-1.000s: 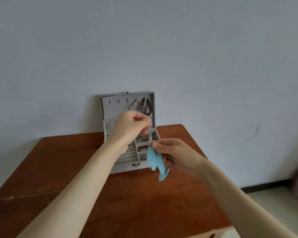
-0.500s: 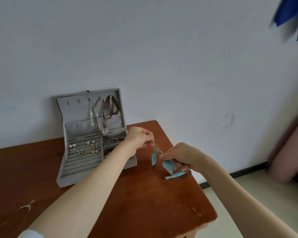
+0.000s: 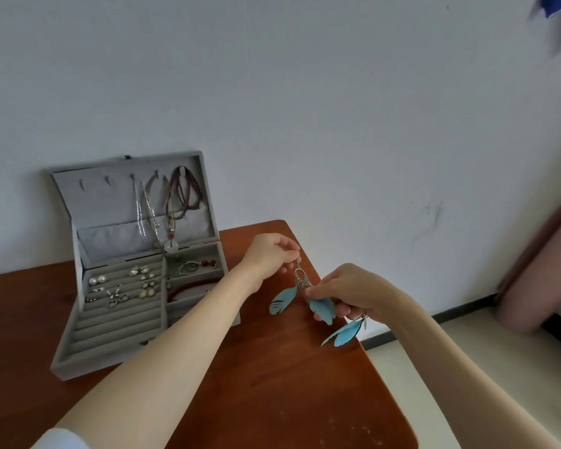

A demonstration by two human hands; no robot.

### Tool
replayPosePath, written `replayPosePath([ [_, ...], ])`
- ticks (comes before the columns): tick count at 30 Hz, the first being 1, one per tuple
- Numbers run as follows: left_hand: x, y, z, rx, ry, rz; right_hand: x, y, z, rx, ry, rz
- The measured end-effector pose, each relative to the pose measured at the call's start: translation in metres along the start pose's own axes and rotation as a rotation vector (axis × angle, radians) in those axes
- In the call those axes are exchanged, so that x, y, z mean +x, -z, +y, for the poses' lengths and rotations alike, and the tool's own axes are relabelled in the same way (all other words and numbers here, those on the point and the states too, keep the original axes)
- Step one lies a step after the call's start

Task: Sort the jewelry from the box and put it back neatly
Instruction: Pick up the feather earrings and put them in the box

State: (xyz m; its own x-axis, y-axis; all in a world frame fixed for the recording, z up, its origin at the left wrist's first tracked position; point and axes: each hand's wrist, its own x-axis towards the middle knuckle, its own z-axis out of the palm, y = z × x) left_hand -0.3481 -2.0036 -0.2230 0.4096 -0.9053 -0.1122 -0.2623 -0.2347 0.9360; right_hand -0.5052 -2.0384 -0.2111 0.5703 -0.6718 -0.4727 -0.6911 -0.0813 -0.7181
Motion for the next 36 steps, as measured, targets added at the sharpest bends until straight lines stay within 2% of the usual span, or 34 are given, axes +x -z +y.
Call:
replayPosePath([
  [4,0.006,-0.004,-0.006,0.203,-0.060,0.040,0.001,-0.003,0.000,-0.098,-0.003,0.015],
  [8,0.009,-0.006,-0.008,0.336,-0.082,0.076,-0.006,-0.004,-0.002,-0.063,-0.035,-0.026],
  [11,0.007,-0.007,-0.007,0.333,-0.083,0.114,-0.012,0.001,-0.006,-0.019,-0.043,0.035],
  [14,-0.005,-0.005,0.003,0.224,-0.122,0.179,-0.018,0.006,-0.007,0.160,0.051,0.102],
  [18,-0.042,0.001,0.016,0.152,-0.186,0.071,-0.027,0.003,-0.002,0.446,0.259,0.119],
  [22,-0.075,0.008,0.023,0.214,-0.208,-0.040,-0.031,-0.011,-0.003,0.549,0.358,0.111],
  [25,-0.090,0.011,0.029,0.262,-0.242,-0.070,-0.032,-0.019,-0.007,0.598,0.348,0.133],
  [29,-0.097,0.011,0.034,0.385,-0.306,-0.063,-0.029,-0.026,-0.010,0.766,0.233,0.088],
  [36,-0.098,0.008,0.038,0.507,-0.346,-0.063,-0.038,-0.032,-0.016,0.637,0.256,0.014],
])
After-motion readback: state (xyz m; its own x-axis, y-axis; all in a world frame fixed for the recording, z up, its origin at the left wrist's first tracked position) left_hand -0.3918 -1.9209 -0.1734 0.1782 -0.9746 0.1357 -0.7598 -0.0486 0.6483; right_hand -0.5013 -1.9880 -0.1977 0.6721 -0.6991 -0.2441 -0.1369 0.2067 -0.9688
